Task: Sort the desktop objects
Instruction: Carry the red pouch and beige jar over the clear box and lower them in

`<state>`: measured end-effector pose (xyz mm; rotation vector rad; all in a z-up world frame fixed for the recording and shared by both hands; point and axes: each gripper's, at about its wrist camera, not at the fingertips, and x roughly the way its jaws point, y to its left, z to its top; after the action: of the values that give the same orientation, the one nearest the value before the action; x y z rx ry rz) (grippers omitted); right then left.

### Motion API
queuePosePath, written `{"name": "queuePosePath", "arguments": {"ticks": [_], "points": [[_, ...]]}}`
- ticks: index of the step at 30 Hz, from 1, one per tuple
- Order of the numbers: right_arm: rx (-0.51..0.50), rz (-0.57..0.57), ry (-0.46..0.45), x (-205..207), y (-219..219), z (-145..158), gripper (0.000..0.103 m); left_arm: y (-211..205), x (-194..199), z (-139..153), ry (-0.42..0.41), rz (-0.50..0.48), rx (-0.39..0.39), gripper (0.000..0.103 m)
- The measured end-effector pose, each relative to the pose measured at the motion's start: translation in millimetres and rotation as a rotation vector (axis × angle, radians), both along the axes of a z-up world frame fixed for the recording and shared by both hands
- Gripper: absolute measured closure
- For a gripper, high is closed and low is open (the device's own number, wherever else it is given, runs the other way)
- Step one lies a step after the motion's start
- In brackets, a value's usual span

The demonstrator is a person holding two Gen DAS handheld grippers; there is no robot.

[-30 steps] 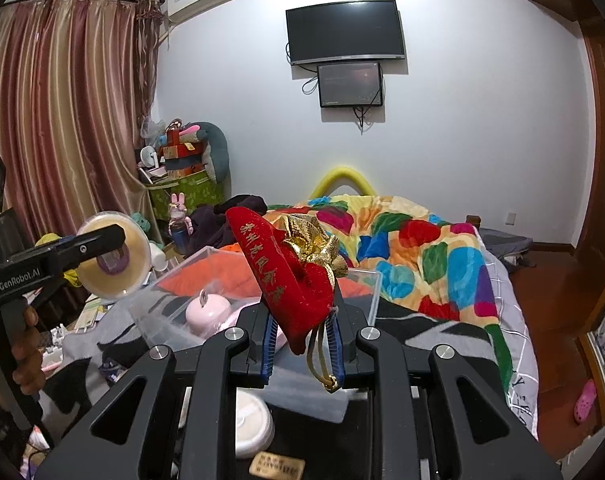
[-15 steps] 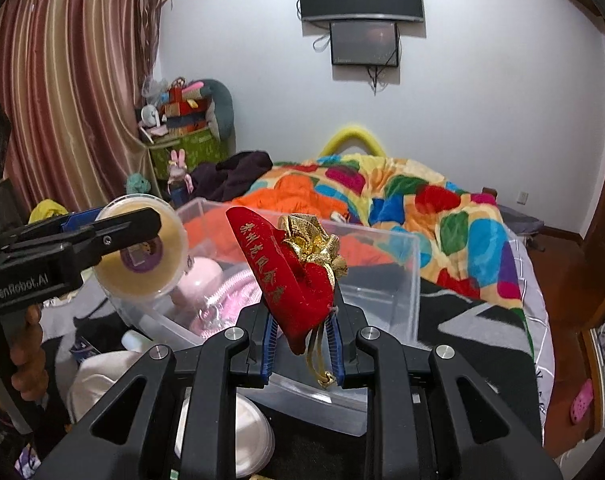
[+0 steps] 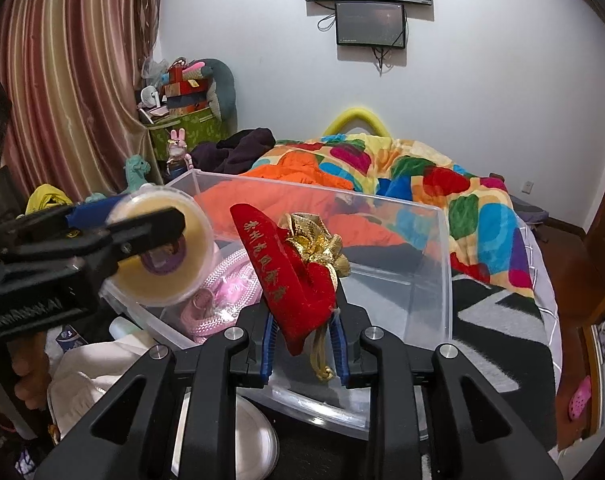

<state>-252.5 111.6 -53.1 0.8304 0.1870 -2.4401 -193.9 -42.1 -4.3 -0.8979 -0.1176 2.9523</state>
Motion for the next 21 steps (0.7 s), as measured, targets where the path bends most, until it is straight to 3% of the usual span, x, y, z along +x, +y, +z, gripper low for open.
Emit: {"name": "queuePosePath", "arguments": {"ticks": [7,11,21], "points": [[-0.003,-0.009,0.000,-0.8,-2.1,0.9,0.080,8.8,-0.4,-9.9,-0.028,-0.002,-0.056,0.035],[-0.008,0.000,0.006,3.0,-1.4,1.3,0.071,12.8,5.3,-3.9,0.007,0.022,-0.102,0.034],[-0.010,-0.010,0.024,15.4,2.6,4.7,0.063,9.7,17.8,9.9,0.044,0.025,-0.089,0.030]]}}
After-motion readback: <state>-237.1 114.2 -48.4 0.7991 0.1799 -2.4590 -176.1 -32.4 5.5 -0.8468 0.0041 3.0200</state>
